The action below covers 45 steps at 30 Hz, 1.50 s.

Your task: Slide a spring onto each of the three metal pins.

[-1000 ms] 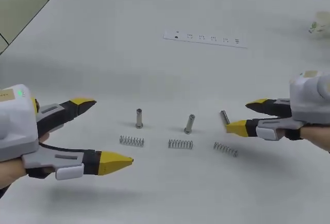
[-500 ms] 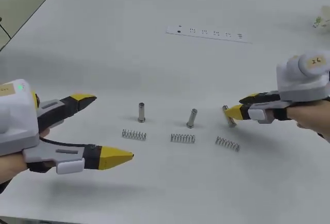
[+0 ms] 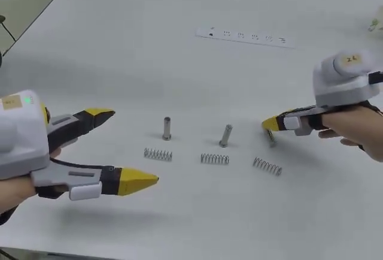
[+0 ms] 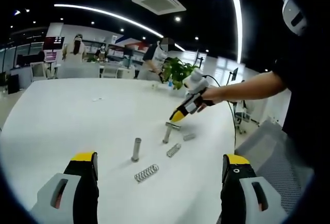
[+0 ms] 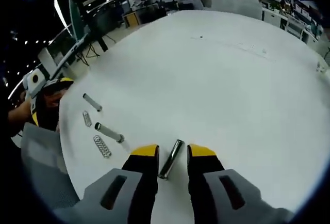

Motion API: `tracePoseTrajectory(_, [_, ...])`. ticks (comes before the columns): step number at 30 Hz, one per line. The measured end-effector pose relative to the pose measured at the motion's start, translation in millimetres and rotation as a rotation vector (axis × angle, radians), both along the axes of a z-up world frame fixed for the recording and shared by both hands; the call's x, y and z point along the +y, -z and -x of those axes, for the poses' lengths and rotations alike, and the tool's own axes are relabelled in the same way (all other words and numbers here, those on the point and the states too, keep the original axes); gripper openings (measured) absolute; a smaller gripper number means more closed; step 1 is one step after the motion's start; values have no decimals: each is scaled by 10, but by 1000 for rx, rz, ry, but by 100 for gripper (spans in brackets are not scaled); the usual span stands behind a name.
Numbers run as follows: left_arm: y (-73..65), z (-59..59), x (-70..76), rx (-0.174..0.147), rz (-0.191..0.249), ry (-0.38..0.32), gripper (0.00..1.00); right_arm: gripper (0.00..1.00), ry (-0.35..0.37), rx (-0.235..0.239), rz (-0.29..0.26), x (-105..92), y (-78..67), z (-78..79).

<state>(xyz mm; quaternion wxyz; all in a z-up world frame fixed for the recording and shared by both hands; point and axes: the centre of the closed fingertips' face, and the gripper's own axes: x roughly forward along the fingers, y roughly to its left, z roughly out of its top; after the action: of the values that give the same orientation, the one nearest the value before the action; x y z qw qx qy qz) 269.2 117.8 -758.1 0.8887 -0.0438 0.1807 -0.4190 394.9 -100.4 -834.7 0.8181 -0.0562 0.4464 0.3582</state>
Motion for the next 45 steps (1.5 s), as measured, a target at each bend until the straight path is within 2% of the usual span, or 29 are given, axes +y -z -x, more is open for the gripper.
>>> tracePoseTrajectory(2, [7, 2, 5, 2, 0, 1, 98, 16, 29, 40, -4, -2, 29, 20])
tracePoseTrajectory(8, [26, 8, 13, 8, 2, -2, 98, 15, 99, 75, -5, -17, 65, -53])
tracePoseTrajectory(17, [56, 15, 40, 19, 2, -13, 98, 13, 111, 104, 20, -27, 159, -43])
tracePoseTrajectory(32, [60, 10, 44, 20, 6, -18, 98, 6, 94, 90, 69, 18, 214, -58])
tracePoseTrajectory(36, [64, 18, 40, 20, 2, -14, 98, 5, 67, 67, 93, 10, 208, -39])
tracePoseTrajectory(40, [74, 28, 45, 25, 2, -14, 98, 5, 41, 39, 76, 33, 145, -15])
tracePoseTrajectory(45, [87, 48, 13, 27, -11, 3, 98, 5, 13, 9, 89, 18, 112, 25])
